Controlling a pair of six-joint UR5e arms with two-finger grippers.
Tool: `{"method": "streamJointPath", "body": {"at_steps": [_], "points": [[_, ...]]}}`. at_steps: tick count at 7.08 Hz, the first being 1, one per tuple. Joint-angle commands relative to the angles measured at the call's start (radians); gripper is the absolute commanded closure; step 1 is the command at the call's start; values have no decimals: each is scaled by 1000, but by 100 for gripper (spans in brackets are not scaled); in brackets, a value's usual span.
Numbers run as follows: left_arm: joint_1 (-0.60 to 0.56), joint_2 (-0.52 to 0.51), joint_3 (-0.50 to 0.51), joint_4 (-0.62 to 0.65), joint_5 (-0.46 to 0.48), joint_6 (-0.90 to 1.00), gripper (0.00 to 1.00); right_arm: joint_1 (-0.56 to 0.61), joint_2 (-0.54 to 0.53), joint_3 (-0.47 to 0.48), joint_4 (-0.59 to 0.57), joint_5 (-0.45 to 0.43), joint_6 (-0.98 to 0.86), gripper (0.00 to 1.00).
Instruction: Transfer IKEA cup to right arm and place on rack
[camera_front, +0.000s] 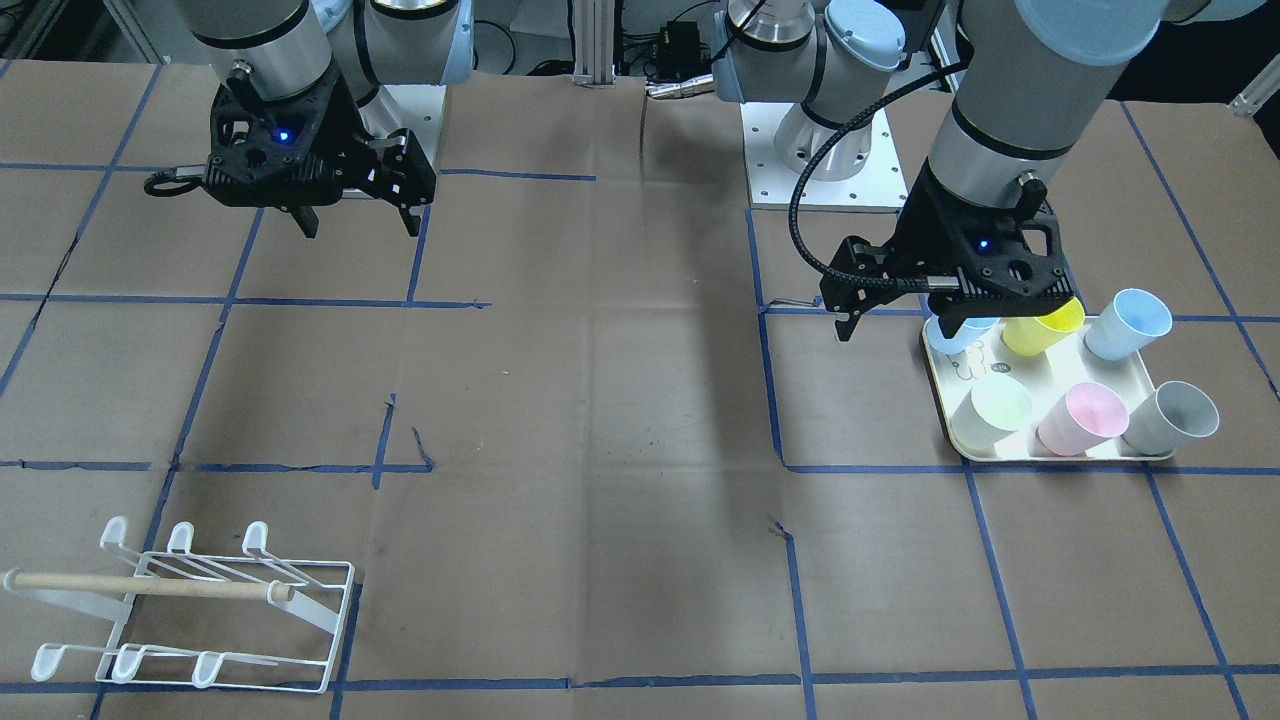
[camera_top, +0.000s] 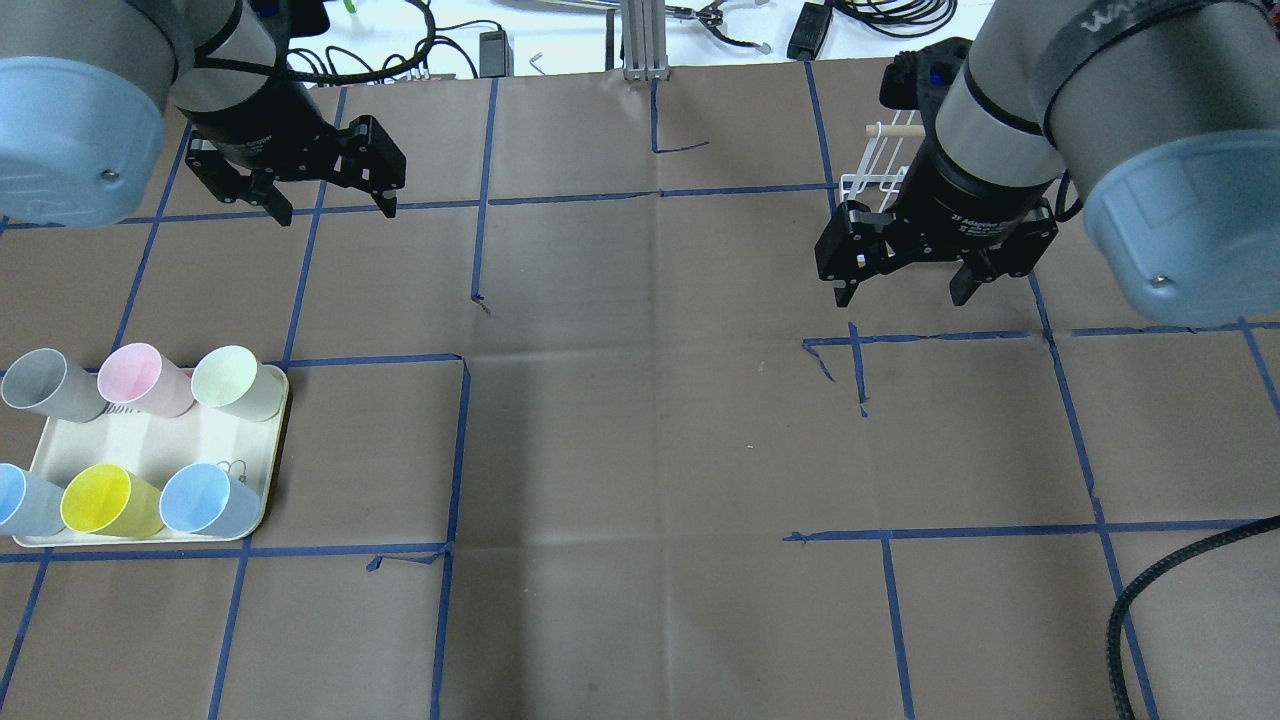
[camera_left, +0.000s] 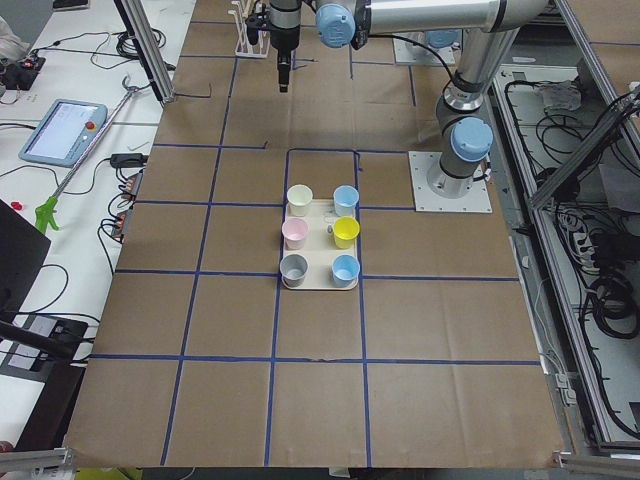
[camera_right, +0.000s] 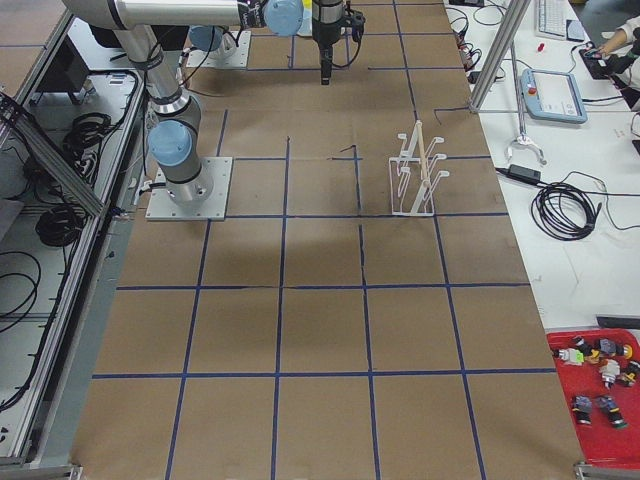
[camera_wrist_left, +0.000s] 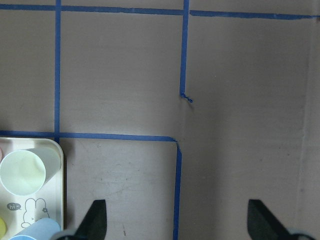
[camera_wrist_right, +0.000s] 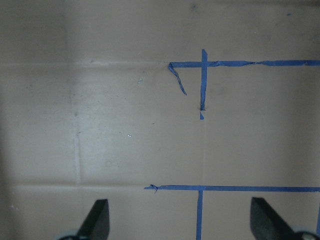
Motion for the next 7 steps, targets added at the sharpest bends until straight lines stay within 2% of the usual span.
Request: {"method": "streamJointPath", "body": {"at_steps": [1, 3, 4, 5, 7], "points": [[0, 9, -6, 0, 0, 6, 0, -3, 10, -4, -2, 1, 0, 0], [17, 19, -32, -2, 8, 37, 0, -4, 11, 2, 0, -1, 0, 0], [43, 47, -85, 15, 11, 107, 0, -4, 10, -6, 0, -1, 0, 0], [110, 79, -131, 18, 11, 171, 0, -3, 7, -7, -2, -1, 0, 0], [316, 110, -229, 41, 2, 384, 1, -3, 11, 2, 0, -1, 0, 0]]}}
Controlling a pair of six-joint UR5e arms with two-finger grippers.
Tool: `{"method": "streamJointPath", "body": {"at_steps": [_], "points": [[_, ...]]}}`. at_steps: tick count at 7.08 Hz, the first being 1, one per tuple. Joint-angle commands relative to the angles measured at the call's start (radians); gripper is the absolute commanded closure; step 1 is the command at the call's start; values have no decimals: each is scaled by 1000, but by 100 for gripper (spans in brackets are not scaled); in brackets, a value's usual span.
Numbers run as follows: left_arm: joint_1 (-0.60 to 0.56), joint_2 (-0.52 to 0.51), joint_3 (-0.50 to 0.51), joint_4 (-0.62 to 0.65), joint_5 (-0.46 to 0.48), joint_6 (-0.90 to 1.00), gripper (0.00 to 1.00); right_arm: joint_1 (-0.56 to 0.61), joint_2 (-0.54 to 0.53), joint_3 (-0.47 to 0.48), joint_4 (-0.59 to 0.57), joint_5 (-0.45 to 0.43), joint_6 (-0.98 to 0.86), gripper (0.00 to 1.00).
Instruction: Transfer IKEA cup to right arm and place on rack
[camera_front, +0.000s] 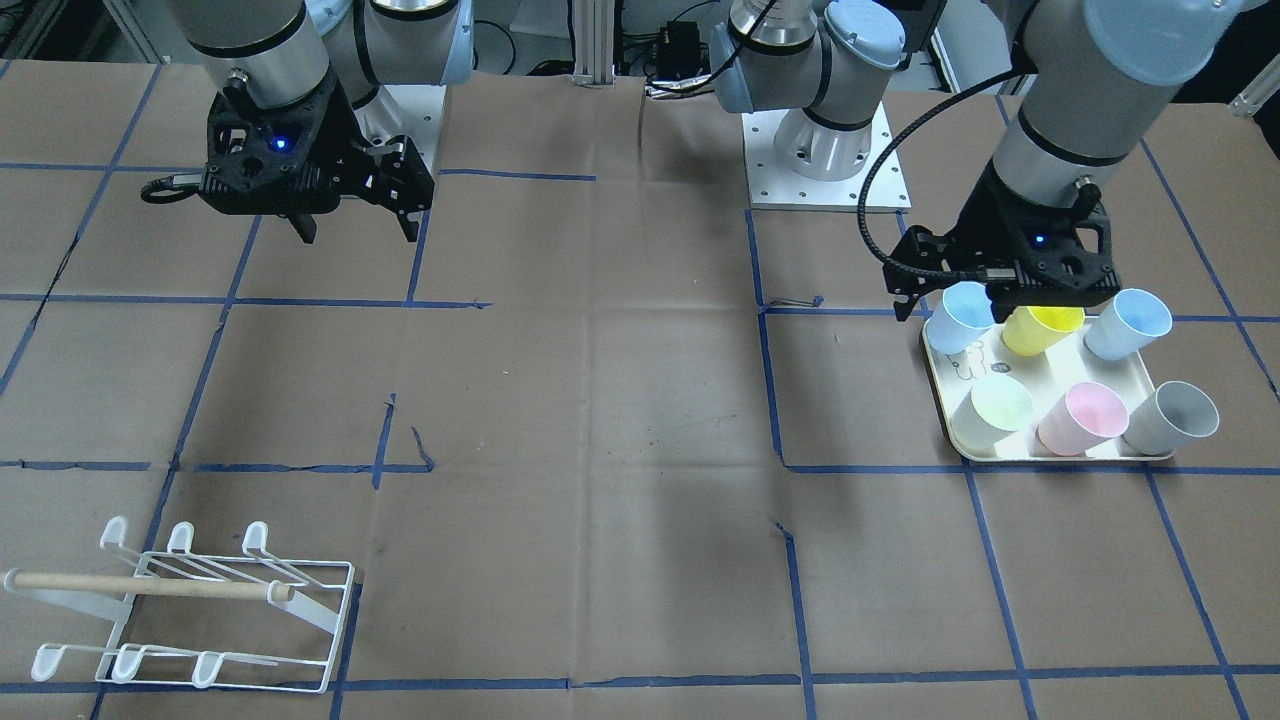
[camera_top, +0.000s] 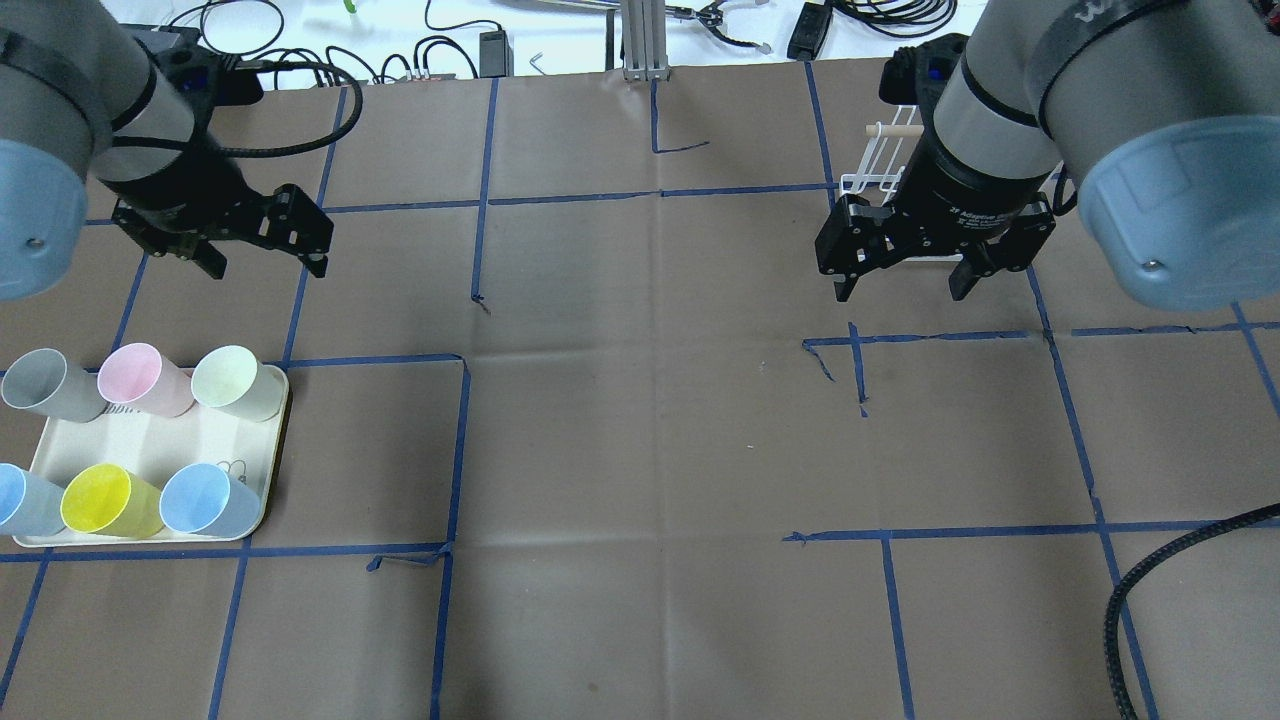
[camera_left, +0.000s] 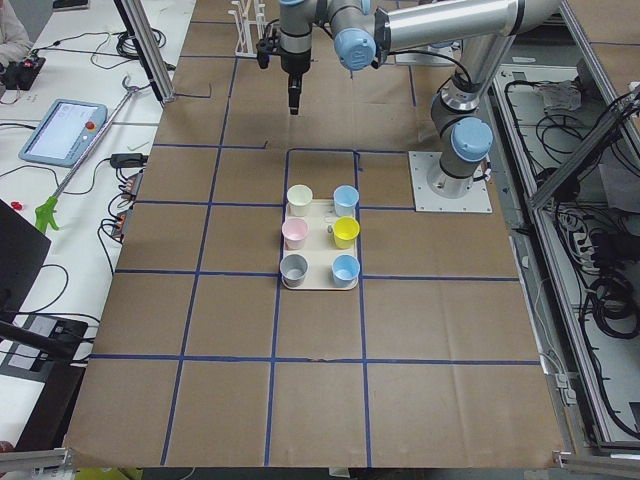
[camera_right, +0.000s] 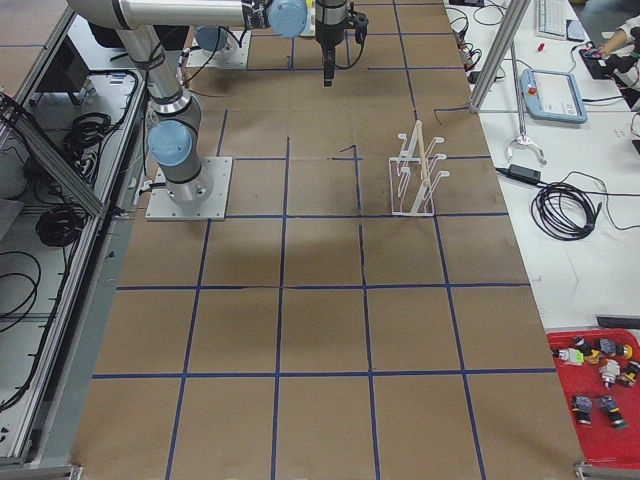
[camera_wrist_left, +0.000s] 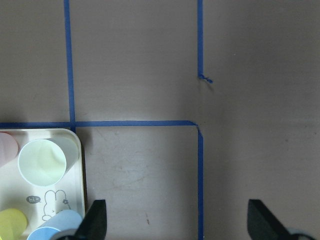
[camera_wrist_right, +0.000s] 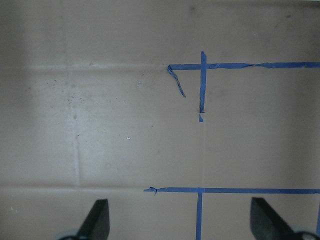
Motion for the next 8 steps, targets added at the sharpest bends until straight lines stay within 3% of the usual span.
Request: {"method": "streamJointPath", "body": {"at_steps": [1, 3, 5, 8], "points": [[188, 20, -98, 62, -6, 190, 1, -1, 0, 6, 0, 0, 0, 0], [211, 21, -144, 110, -5, 233, 1, 0, 3, 3, 0, 2, 0, 0], [210, -55, -181, 214, -52, 235, 1, 0, 2, -2, -1, 3, 2, 0], [211, -173, -276, 427, -51, 233, 1, 0, 2, 3, 0, 3, 2, 0]]}}
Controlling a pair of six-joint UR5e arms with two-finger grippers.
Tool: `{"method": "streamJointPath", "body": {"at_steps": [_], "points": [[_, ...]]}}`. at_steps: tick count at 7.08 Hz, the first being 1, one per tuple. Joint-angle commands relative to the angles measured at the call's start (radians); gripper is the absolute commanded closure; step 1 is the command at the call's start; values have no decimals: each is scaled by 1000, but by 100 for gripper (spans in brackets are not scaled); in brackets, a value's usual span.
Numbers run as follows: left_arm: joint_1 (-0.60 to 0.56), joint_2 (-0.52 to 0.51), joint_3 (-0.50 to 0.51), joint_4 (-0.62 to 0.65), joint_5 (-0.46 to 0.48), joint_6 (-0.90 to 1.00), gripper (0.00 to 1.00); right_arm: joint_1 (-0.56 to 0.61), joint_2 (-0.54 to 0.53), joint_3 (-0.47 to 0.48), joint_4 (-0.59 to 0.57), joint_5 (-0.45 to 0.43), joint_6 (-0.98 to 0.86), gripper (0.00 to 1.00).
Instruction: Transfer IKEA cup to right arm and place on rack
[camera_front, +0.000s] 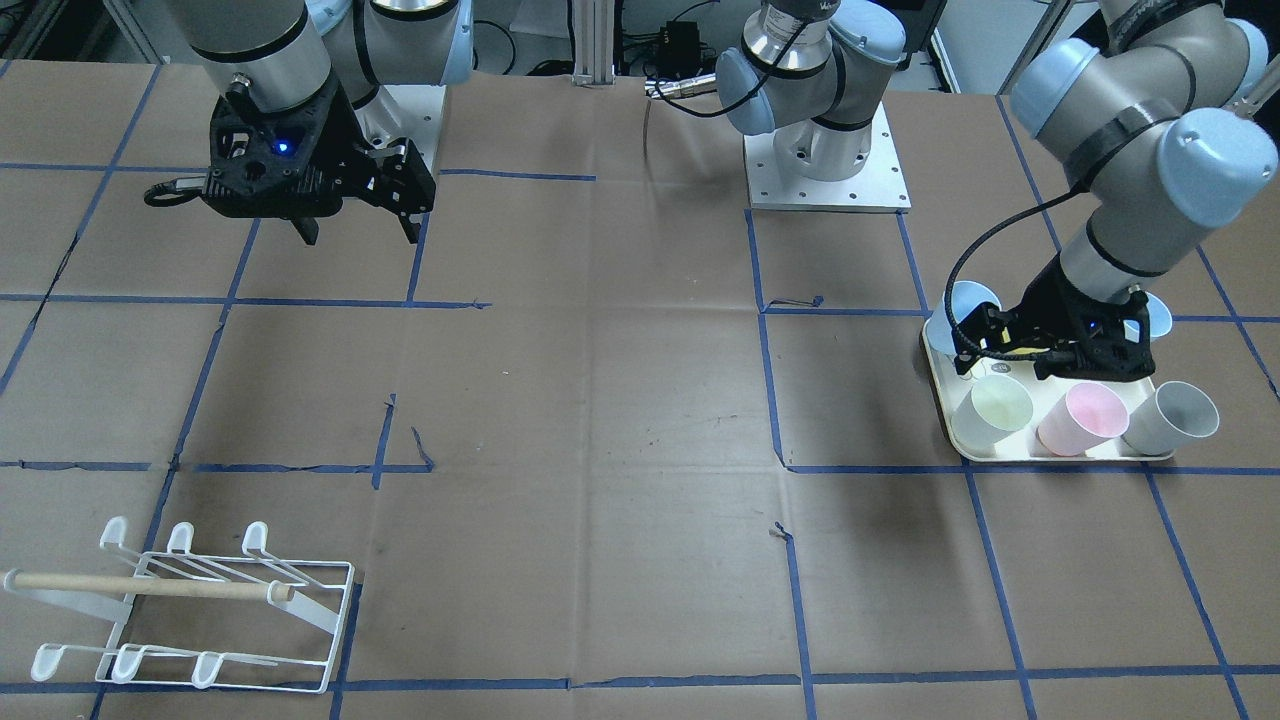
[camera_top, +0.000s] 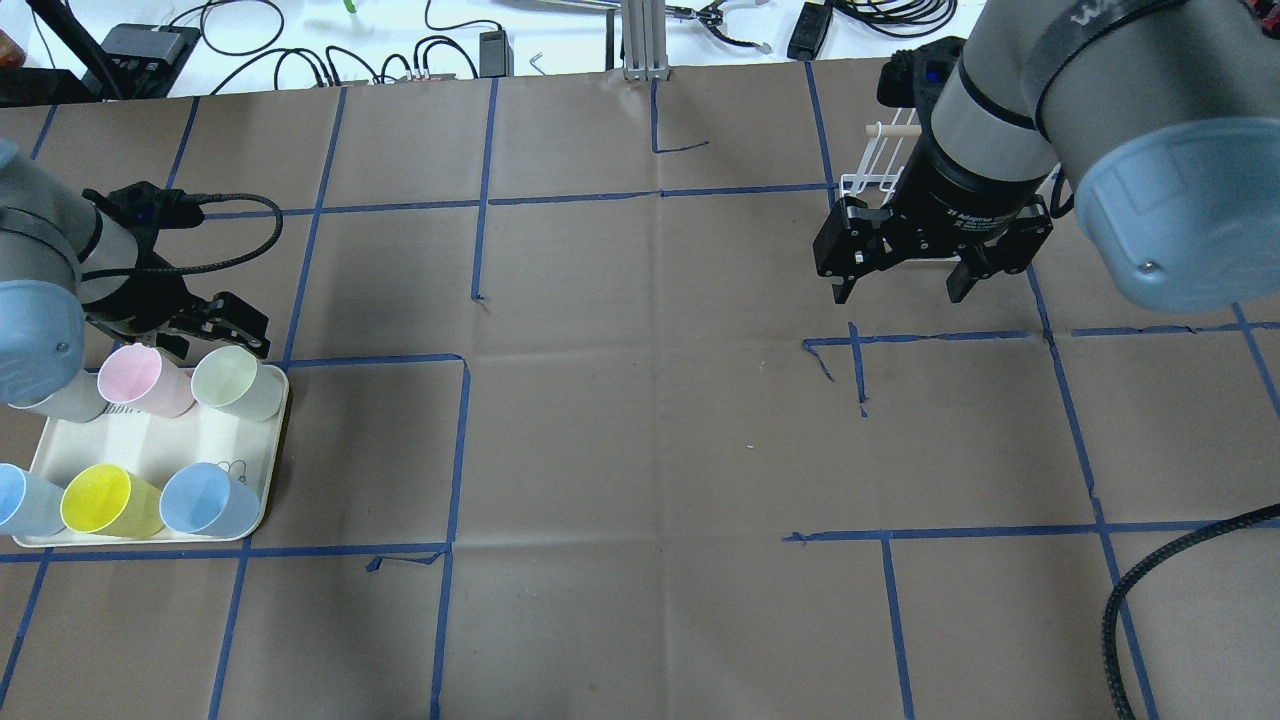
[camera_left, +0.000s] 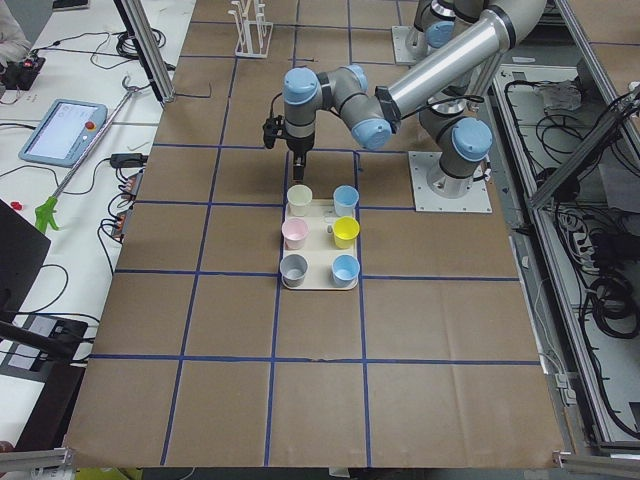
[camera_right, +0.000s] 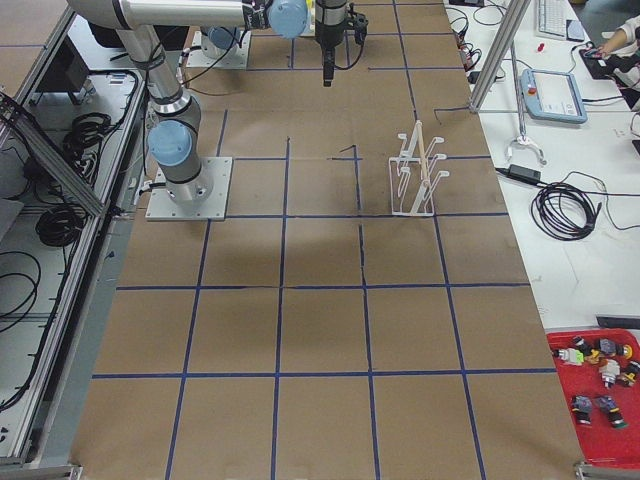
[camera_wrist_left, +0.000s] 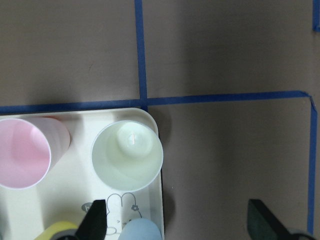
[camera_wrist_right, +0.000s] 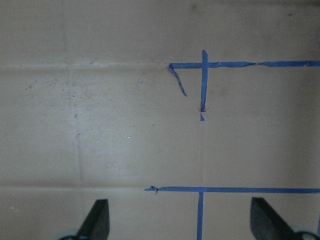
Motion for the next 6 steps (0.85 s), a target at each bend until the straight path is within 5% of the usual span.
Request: {"method": "streamJointPath", "body": {"at_steps": [1, 6], "points": [[1, -74, -48, 107, 3, 0, 1, 0, -1, 2, 0, 0, 2, 0], [8, -87, -68, 108, 10, 1, 1, 1, -1, 2, 0, -1, 0, 0]]}}
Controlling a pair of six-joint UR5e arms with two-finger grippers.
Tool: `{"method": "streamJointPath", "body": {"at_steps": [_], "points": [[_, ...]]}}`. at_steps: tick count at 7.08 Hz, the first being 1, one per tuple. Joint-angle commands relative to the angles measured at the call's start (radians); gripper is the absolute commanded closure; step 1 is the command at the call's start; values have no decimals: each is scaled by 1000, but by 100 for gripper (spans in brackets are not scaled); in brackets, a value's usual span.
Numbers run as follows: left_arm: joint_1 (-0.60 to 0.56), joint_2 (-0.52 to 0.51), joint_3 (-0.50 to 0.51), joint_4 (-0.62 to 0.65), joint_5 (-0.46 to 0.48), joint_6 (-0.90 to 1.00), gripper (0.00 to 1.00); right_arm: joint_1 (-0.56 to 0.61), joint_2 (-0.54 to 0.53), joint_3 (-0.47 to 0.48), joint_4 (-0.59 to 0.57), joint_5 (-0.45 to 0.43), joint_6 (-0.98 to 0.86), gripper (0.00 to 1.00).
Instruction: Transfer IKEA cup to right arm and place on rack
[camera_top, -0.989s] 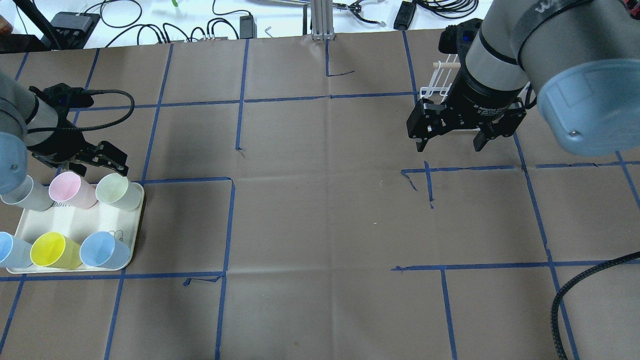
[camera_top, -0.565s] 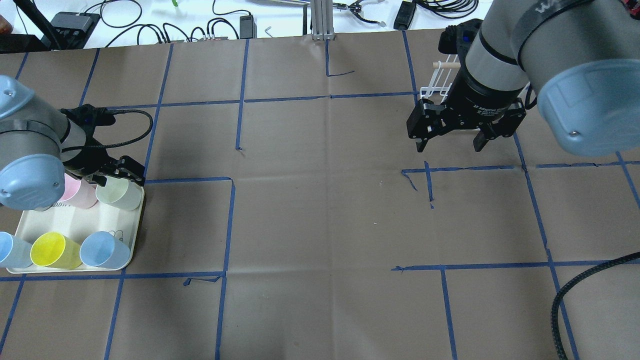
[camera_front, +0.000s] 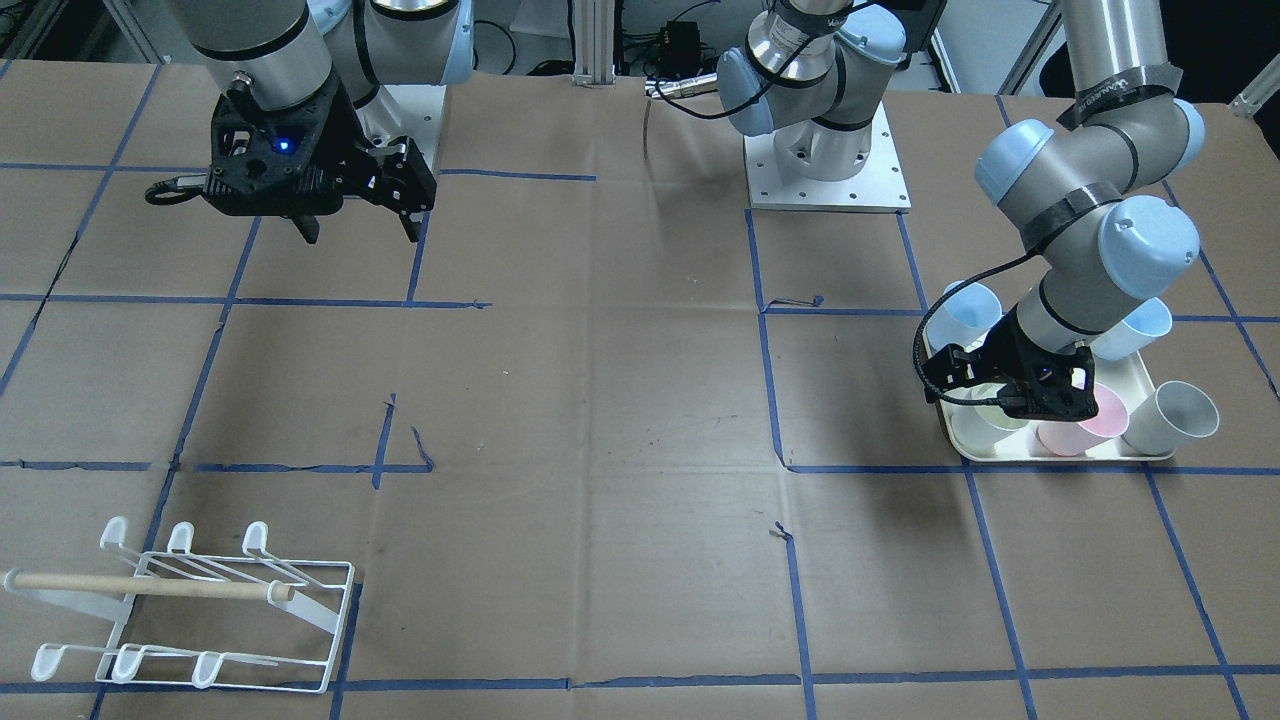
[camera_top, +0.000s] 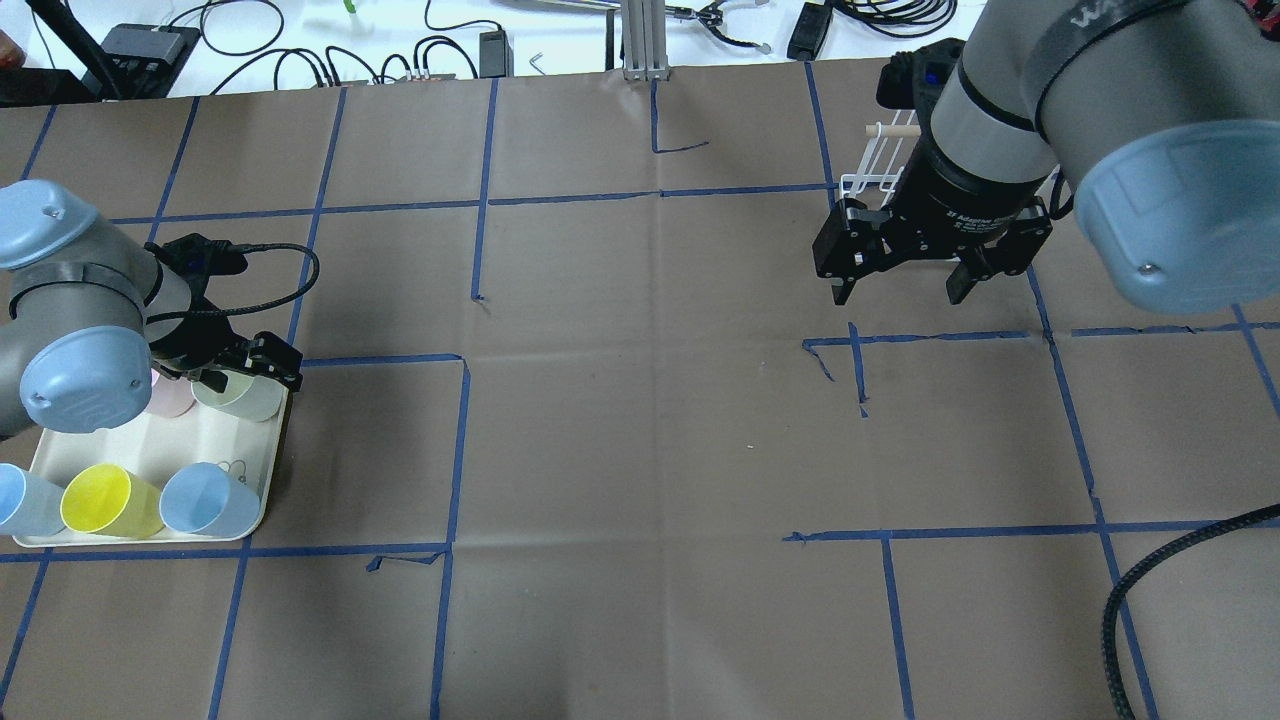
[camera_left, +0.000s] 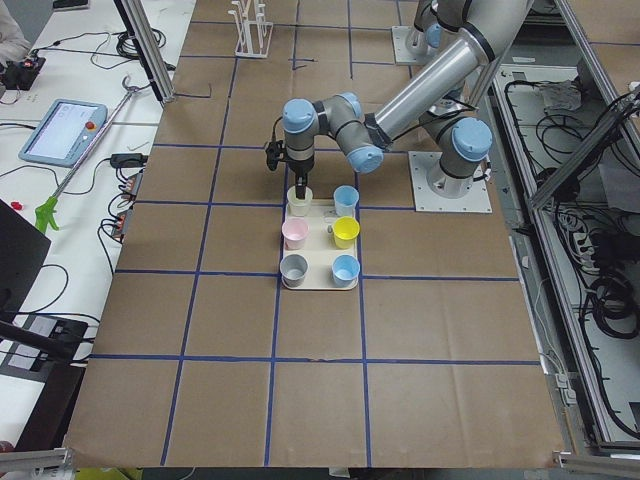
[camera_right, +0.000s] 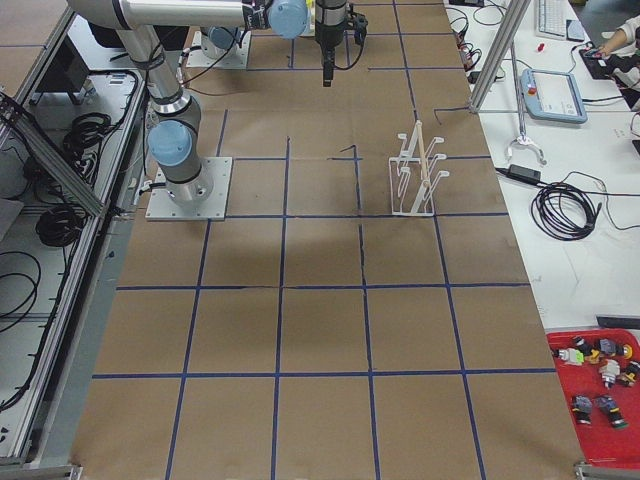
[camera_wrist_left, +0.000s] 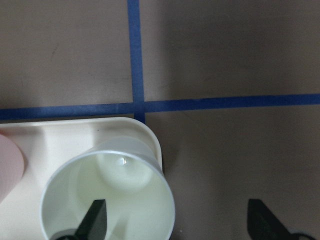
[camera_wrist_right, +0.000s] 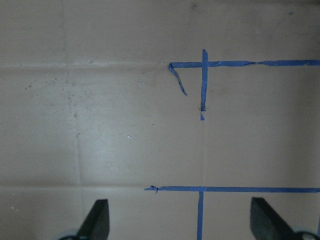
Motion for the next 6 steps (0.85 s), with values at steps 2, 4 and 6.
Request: {"method": "streamJointPath", "body": {"at_steps": [2, 4, 6], "points": [[2, 1, -1, 6, 2, 1, 8, 0, 0, 0, 0, -1, 0, 0], [2, 4, 1, 6, 2, 4, 58, 0, 2, 5, 0, -1, 0, 0], [3, 4, 2, 4, 3, 5, 100, 0, 3, 5, 0, -1, 0, 0]]}}
